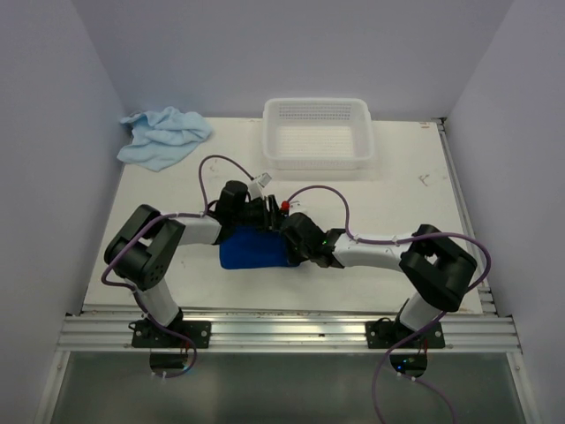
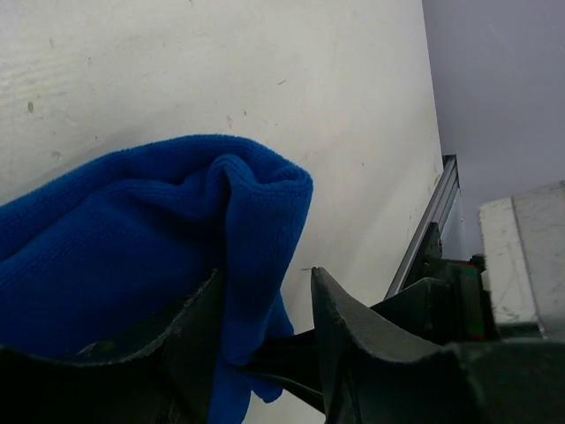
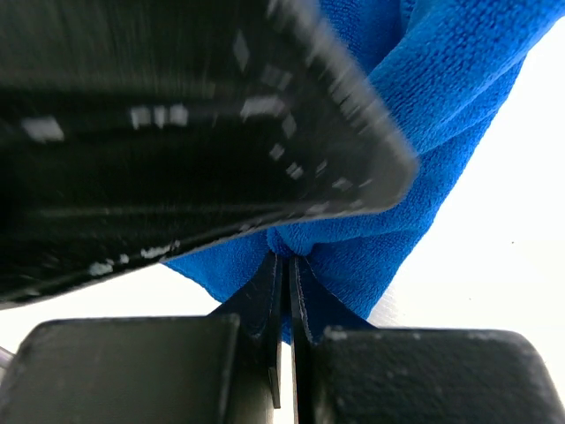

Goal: Roll the towels
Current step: Roll the towel

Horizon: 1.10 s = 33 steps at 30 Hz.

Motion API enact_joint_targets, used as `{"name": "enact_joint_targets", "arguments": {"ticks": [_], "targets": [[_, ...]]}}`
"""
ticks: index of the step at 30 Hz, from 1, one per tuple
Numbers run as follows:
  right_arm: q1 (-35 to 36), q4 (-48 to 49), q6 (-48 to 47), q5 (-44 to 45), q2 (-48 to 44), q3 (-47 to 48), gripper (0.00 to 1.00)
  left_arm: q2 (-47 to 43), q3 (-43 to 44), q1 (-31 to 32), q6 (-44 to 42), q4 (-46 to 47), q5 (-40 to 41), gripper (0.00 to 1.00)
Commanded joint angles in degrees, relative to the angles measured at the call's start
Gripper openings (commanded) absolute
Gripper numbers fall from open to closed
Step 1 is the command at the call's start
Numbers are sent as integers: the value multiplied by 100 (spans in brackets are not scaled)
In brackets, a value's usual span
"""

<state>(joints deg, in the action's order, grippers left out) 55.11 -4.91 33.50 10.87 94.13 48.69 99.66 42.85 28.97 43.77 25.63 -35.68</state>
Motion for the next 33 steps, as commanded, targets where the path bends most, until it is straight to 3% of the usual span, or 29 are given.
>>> {"name": "enact_joint_targets", "arguments": {"ticks": [1, 7, 22, 30, 33], "targets": [[26, -125, 113, -50, 211, -113, 0, 28, -215, 30, -167, 197, 44, 47], [35, -81, 148, -68, 203, -166, 0, 80, -374, 38, -97, 469, 26, 39], [35, -177, 140, -33, 141, -184, 0, 423, -356, 38, -9, 751, 123, 0], [35, -239, 131, -15, 123, -140, 0, 511, -426, 38, -35, 610, 395, 0], [35, -318, 157, -33, 10, -140, 12, 467, -470, 38, -53, 566, 518, 0]]}}
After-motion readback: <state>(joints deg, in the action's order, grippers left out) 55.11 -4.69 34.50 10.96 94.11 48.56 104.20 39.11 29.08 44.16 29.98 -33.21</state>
